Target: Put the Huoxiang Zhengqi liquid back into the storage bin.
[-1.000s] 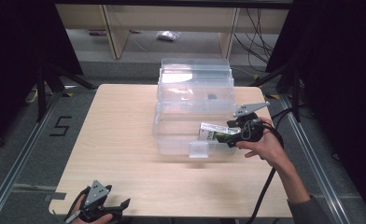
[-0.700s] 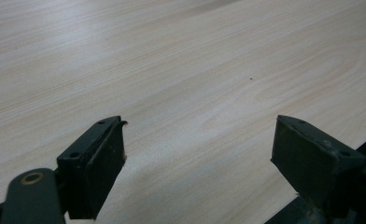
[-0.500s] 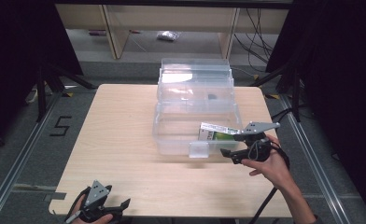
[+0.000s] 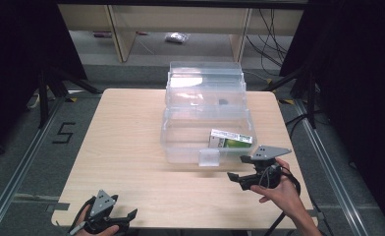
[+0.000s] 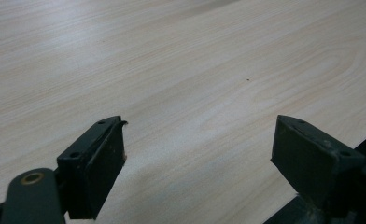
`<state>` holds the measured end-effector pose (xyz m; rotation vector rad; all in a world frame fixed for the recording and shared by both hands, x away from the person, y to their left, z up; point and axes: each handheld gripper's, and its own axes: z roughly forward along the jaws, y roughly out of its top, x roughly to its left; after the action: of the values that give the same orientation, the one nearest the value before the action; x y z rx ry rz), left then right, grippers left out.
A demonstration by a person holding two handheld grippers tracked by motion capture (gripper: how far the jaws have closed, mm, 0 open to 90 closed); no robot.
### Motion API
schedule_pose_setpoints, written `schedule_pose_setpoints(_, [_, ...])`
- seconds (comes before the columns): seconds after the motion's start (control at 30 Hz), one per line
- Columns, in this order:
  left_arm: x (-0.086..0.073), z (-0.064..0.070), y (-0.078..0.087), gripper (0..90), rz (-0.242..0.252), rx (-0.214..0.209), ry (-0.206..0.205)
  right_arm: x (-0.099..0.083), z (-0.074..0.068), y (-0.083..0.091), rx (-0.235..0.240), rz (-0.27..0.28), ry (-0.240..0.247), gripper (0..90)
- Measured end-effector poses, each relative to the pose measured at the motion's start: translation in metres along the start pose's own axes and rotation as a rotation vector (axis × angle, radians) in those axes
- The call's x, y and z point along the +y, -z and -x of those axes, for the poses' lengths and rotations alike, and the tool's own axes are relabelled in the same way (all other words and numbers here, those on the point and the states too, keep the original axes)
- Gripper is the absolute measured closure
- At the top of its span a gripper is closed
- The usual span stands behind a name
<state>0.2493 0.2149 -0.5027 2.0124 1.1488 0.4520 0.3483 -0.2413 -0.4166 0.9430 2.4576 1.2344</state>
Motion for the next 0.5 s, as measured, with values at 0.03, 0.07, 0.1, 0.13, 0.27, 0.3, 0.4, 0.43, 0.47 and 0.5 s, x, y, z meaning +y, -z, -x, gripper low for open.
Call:
schedule_pose_setpoints(0.03, [0.0, 0.0, 0.0, 16.6, 0.003, 0.002, 0.002, -0.003, -0.002, -0.002, -0.001, 0.011, 0.002, 22.9])
schedule_pose_setpoints(0.07, [0.0, 0.0, 0.0, 16.7, 0.003, 0.002, 0.002, -0.004, -0.002, -0.003, 0.003, 0.01, 0.008, 22.7])
schedule_pose_setpoints(0.1, [0.0, 0.0, 0.0, 16.7, 0.003, 0.002, 0.001, -0.004, -0.002, -0.003, 0.003, 0.01, 0.008, 22.7])
schedule_pose_setpoints(0.13, [0.0, 0.001, 0.0, 16.6, 0.006, 0.001, 0.003, -0.005, -0.003, -0.004, 0.003, 0.011, 0.007, 22.6])
schedule_pose_setpoints(0.27, [0.0, 0.0, 0.001, 16.6, -0.005, -0.005, -0.014, -0.013, -0.008, -0.008, 0.005, 0.03, -0.003, 22.6])
schedule_pose_setpoints(0.3, [0.001, 0.0, 0.002, 16.6, -0.013, -0.004, -0.014, -0.013, -0.008, -0.008, 0.005, 0.03, -0.003, 22.6])
schedule_pose_setpoints(0.4, [0.0, 0.0, 0.0, 16.7, 0.005, 0.004, -0.008, -0.02, -0.011, -0.012, 0.006, 0.014, -0.005, 22.5])
schedule_pose_setpoints(0.43, [0.0, 0.0, 0.0, 16.6, 0.004, 0.006, -0.008, -0.022, -0.011, -0.014, 0.011, 0.014, 0.008, 22.5])
schedule_pose_setpoints(0.47, [0.0, 0.001, 0.0, 16.6, 0.004, 0.006, -0.008, -0.024, -0.013, -0.014, 0.012, 0.003, -0.008, 22.5])
schedule_pose_setpoints(0.5, [0.0, 0.001, 0.001, 16.6, 0.004, 0.005, -0.009, -0.026, -0.013, -0.015, 0.018, 0.004, -0.009, 22.6])
